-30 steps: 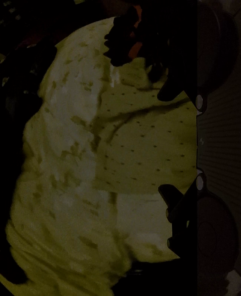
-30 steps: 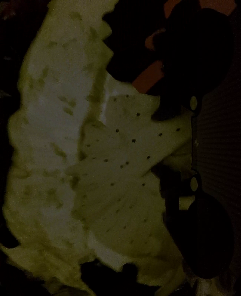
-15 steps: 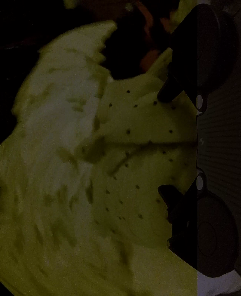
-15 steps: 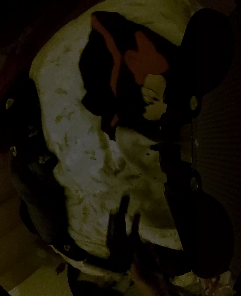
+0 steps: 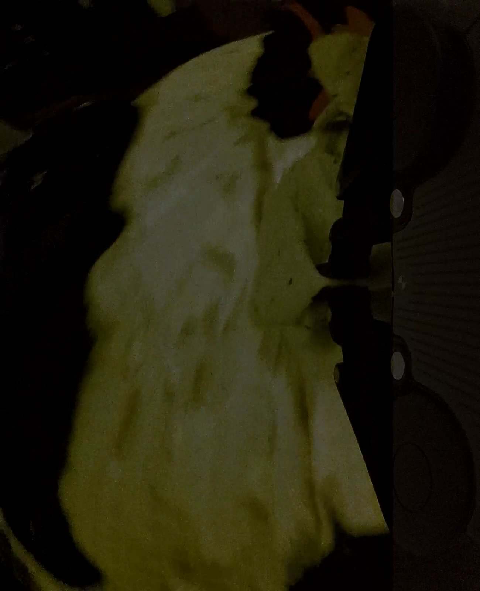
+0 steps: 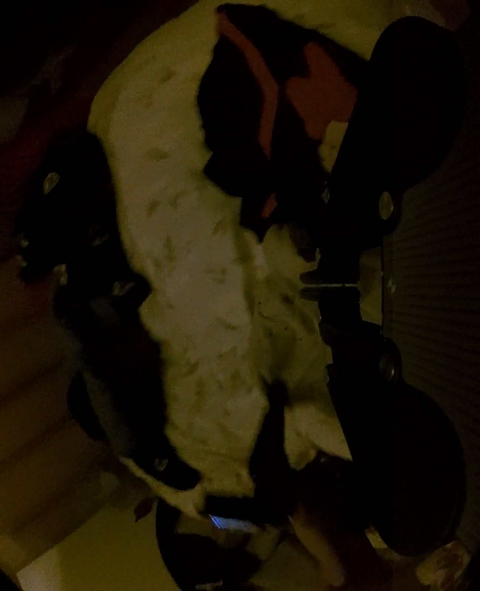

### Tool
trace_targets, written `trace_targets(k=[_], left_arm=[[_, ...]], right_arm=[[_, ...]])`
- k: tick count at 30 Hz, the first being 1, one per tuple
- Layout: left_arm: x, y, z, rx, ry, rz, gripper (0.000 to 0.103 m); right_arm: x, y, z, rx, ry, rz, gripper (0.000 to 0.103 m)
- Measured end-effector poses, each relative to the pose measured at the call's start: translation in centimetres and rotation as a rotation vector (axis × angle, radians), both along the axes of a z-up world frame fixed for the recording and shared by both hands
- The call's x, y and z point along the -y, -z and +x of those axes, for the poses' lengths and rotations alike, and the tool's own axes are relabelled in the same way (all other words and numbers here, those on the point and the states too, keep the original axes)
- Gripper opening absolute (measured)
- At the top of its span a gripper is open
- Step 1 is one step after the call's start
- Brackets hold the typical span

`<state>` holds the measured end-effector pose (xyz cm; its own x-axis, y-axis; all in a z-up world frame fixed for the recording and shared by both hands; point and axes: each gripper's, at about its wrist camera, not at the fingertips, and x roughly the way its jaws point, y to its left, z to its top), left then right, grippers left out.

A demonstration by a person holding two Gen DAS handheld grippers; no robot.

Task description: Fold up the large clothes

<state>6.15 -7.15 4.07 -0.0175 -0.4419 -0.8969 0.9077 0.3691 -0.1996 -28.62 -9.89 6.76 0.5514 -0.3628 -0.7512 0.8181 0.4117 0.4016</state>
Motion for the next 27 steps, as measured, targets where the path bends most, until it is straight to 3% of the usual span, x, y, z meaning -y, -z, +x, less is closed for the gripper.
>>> trace_targets(k=[3,5,8,12,15,16,17,18,19,22,25,27], left_arm=[[-6.4,-2.7,4.0,0.022,-0.155,0.005,0.037],[-10.6,-3.0,5.2,0.016,-0.223,0.064,0.037],[-16.3,-1.3,4.8,-0.024,-0.264,0.174,0.034],[-21.3,1.3,3.3,-0.169,-0.364,0.242,0.035],[-21.5,1.9,3.0,-0.184,-0.37,0.243,0.045],[-21.0,1.8,3.1,-0.177,-0.355,0.242,0.073],[-20.8,1.8,3.2,-0.171,-0.336,0.241,0.084],[-20.3,1.7,3.4,-0.158,-0.328,0.243,0.103],[-20.0,1.5,3.8,-0.139,-0.334,0.241,0.103],[-19.4,1.1,4.7,-0.109,-0.347,0.2,0.103],[-18.4,1.2,6.0,-0.114,-0.363,0.208,0.103],[-17.8,1.6,6.7,-0.109,-0.363,0.217,0.103]], right_arm=[[0.8,-0.7,1.1,0.04,-0.046,-0.014,0.003],[1.1,-0.2,2.0,0.044,-0.072,0.008,0.003],[1.7,2.2,3.5,0.046,-0.093,0.12,0.004],[2.0,4.8,6.3,0.042,-0.15,0.231,0.006],[2.1,5.9,9.3,0.012,-0.234,0.254,0.013],[2.3,6.3,10.7,0.002,-0.254,0.264,0.027],[2.4,6.4,11.7,0.0,-0.263,0.28,0.054],[2.6,6.8,13.0,0.008,-0.269,0.303,0.065],[2.7,7.3,14.5,0.022,-0.274,0.331,0.072],[2.9,8.6,19.0,0.036,-0.308,0.38,0.073],[2.2,10.3,23.3,-0.023,-0.338,0.378,0.073],[1.4,11.6,25.3,-0.109,-0.383,0.329,0.073]])
